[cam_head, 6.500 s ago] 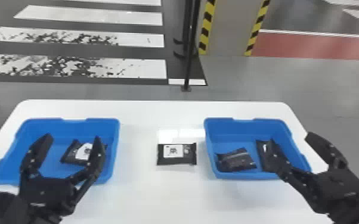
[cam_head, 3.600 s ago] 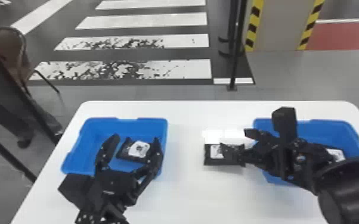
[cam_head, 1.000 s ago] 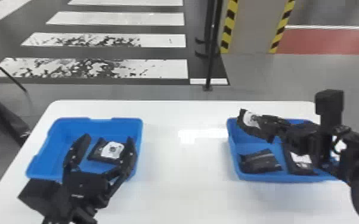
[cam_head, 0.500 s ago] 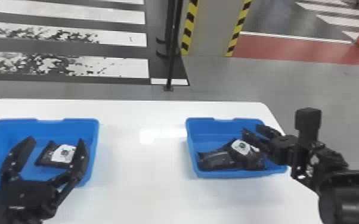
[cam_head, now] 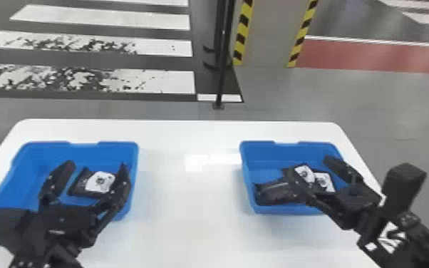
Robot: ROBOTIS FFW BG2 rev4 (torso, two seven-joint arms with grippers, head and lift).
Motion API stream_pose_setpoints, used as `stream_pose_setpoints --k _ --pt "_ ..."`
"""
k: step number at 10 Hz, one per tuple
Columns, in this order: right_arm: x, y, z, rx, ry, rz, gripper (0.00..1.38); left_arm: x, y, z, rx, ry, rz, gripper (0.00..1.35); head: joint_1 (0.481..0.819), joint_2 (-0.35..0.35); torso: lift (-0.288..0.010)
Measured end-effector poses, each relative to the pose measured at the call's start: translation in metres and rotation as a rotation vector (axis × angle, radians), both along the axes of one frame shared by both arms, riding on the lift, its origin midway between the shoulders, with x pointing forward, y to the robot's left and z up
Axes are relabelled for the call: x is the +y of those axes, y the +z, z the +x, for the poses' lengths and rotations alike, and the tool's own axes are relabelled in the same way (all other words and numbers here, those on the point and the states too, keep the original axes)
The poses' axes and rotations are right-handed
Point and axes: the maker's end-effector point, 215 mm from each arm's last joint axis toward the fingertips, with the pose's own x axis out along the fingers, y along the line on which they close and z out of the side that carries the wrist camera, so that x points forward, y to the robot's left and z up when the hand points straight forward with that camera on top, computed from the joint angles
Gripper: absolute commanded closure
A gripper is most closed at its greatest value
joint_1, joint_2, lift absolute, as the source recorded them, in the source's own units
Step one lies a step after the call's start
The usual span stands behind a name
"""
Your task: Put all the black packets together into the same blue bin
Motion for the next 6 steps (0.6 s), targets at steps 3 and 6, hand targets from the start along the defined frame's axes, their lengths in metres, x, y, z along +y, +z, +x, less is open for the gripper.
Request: stream_pose_setpoints --k 3,6 --pt "-0.002 0.031 -0.032 -0.140 -0.039 0.093 0.13 0.017 -0.025 0.024 0.055 0.015 0.036 0.13 0.695 -0.086 -0.110" --pt "0.010 0.029 -0.037 -0.121 -0.022 0.125 0.13 0.037 -0.054 0.070 0.201 0.009 0.126 0.13 0.695 -0.053 -0.110"
